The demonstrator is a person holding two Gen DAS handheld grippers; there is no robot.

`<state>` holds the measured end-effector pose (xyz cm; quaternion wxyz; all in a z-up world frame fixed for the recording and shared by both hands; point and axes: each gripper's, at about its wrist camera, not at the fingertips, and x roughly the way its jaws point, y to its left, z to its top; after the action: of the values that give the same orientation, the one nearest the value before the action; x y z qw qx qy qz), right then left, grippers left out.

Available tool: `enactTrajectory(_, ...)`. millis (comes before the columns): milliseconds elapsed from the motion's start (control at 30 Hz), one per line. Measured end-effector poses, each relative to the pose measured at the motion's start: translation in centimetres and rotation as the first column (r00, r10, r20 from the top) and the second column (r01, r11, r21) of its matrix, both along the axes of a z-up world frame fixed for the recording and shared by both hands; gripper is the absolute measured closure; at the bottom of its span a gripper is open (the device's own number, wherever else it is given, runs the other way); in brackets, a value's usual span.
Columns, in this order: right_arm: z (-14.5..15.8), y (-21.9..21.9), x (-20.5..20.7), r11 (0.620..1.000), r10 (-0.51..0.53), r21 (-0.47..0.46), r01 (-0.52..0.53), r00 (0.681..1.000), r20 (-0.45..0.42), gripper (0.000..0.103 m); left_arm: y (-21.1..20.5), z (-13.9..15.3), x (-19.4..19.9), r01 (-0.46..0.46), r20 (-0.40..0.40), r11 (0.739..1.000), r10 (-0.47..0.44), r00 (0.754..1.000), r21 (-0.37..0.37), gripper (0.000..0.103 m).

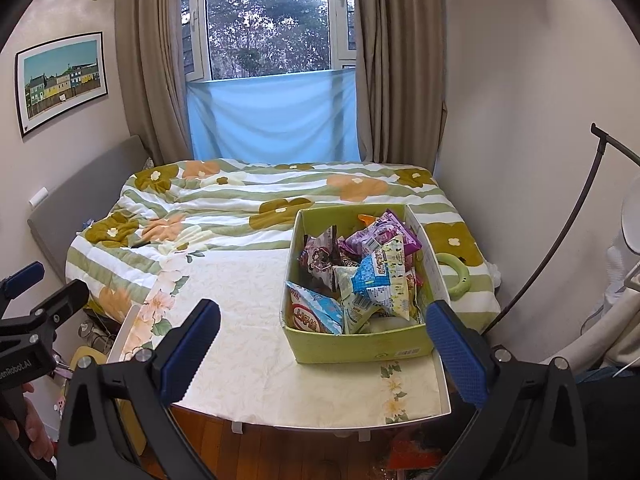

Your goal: Organize snacks

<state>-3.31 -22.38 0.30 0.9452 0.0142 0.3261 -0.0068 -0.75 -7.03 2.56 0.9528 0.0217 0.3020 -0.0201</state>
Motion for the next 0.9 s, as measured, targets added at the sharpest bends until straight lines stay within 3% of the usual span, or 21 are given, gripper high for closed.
enactTrajectory(900, -0.18, -0.3, 0.28, 1.0, -0.002, 0.003, 0.002, 1.0, -0.009, 0.001, -0.24, -0.07, 0.27, -0.003, -0.003, 1.0, 0.003, 1.0, -0.007, 0.001)
